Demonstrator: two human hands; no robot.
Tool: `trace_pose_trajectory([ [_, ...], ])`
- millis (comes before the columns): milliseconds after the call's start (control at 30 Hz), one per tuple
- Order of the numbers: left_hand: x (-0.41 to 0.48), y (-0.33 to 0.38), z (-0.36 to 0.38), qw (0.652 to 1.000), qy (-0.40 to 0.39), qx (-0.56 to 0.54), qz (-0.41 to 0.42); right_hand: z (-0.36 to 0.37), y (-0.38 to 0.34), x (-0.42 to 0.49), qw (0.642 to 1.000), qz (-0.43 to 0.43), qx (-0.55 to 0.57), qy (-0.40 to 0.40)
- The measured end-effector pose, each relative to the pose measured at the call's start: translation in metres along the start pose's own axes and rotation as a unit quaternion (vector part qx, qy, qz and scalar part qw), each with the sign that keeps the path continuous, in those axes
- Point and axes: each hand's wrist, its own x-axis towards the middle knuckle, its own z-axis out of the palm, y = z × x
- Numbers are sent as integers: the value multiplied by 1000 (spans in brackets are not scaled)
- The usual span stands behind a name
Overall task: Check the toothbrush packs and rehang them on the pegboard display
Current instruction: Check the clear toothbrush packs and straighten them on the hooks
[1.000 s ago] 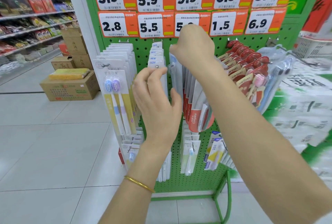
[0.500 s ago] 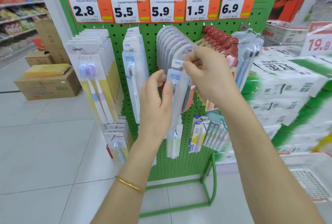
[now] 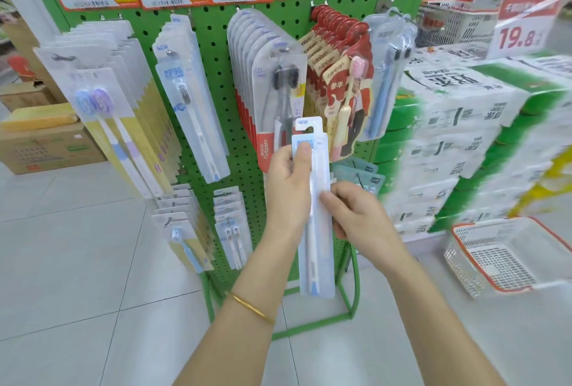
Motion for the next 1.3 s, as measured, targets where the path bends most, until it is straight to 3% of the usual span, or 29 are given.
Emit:
trace_pose_trajectory([
  [167,-8,-14,7,994,-58,89,40,-1,11,-1,998,2,42,41],
  [367,-21,-33,2,956,-148,252,38,-4,19,5,993,28,91,71],
  [633,-40,-37,-9,849,-338,405,25,-20,32,14,965,64,178,179],
  [767,-41,-37,-8,796,-381,468,34,-28,37,17,938,94,224,248],
  [967,-47,-42,-4,764,-351,535,74,-28,38,15,932,94,212,277],
  [1067,-49,-43,-5,771,-360,522,58,-25,35,11,935,90,226,257],
  [1200,-42,-47,-12,846,-387,361,-53,-24,33,7,918,91,342,177],
  [1300,-36,-52,-17,875,-393,254,-126,-22,35,6,920,77,349,160],
])
